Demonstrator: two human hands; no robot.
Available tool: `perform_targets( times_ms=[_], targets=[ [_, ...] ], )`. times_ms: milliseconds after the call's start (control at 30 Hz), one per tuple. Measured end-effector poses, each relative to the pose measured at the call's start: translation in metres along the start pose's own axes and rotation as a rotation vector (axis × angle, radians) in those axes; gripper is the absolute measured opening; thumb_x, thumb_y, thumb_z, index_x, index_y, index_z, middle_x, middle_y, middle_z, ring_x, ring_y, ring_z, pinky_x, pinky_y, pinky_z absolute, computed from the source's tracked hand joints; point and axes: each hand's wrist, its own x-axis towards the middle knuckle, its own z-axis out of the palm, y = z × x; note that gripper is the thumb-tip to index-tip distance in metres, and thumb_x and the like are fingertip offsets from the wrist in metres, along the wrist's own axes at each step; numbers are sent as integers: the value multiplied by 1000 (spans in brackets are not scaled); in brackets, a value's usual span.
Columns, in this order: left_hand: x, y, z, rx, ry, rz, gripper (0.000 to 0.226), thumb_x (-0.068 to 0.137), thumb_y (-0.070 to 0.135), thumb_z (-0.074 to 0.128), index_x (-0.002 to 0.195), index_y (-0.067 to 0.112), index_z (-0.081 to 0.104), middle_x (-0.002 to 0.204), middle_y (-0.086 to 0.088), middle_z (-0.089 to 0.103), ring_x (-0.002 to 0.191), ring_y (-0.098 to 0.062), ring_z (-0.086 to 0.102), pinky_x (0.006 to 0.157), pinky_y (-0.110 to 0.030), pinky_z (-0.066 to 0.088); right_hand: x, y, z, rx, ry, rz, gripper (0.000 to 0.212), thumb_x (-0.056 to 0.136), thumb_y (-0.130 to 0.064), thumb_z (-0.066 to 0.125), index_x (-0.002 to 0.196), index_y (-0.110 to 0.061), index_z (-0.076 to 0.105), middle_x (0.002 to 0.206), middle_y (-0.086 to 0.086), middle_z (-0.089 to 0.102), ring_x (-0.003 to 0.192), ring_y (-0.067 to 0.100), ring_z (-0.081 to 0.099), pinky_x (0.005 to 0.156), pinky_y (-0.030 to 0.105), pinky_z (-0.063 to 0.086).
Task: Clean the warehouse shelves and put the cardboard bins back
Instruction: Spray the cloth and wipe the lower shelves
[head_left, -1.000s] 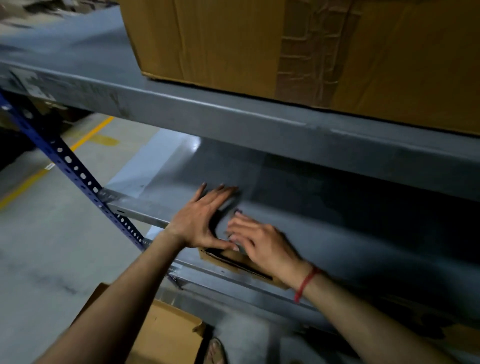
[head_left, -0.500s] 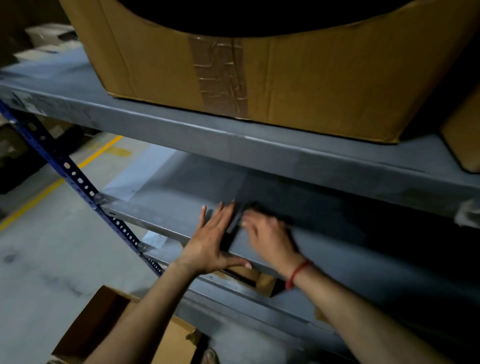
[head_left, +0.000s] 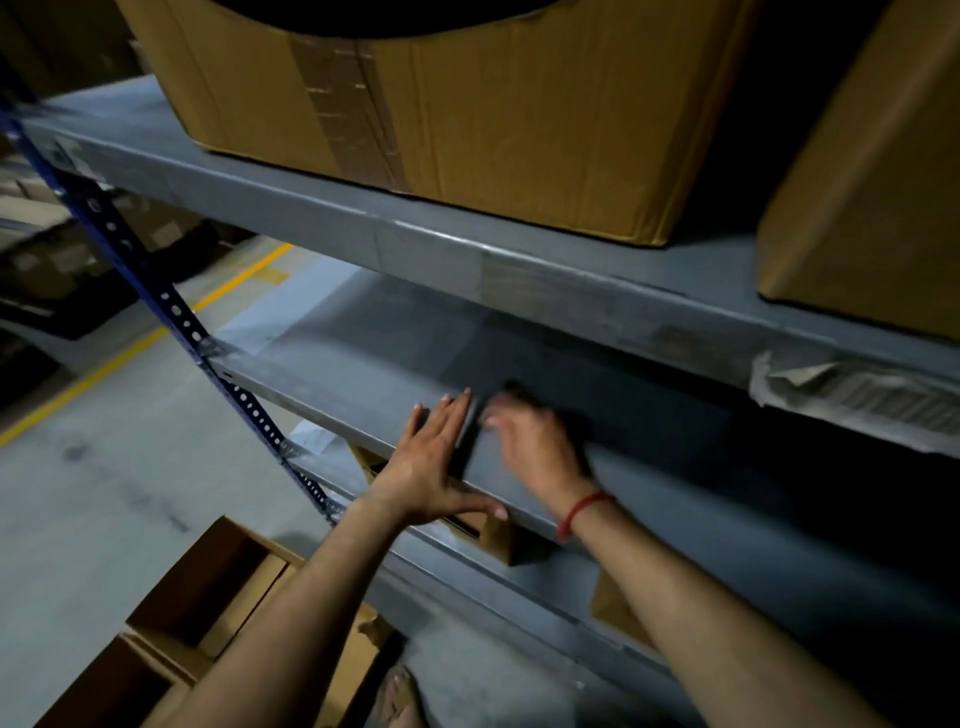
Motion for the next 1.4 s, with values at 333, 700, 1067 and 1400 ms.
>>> perform_targets(
  times_ms=[333, 700, 1067, 1400],
  targets=[
    [-1, 4, -2, 84, -75, -28, 138, 56, 104, 36, 161, 21, 1, 167, 6, -10, 152, -11, -15, 124, -46, -9, 48, 131, -51, -68, -150, 130, 33, 102, -27, 54, 118, -1, 67, 135, 19, 56, 122, 29, 56, 103, 38, 43],
    [-4, 6, 3, 206, -63, -12, 142, 50, 108, 4, 160, 18, -4, 166, 2, -14, 152, -14, -18, 123, -45, -11, -57, 9, -62, 126, -337, -464, 17, 90, -16, 69, 106, -14, 76, 116, -4, 72, 115, 7, 63, 105, 22, 46],
    [-5, 1, 19, 250, 65, 36, 130, 62, 105, 15, 161, 20, 13, 168, -3, 7, 155, -23, 2, 123, -53, 7, -37, 27, -48, -34, -33, 132, 27, 92, -19, 61, 116, -19, 73, 117, 4, 72, 109, 22, 67, 98, 31, 50],
    [-6, 5, 16, 323, 32, 54, 109, 69, 102, 16, 158, 42, 4, 168, 6, 3, 154, -30, 1, 121, -59, 8, -25, 100, -88, -59, -104, 184, 27, 95, -12, 58, 106, 9, 71, 117, 26, 67, 117, 38, 62, 103, 31, 38]
  ],
)
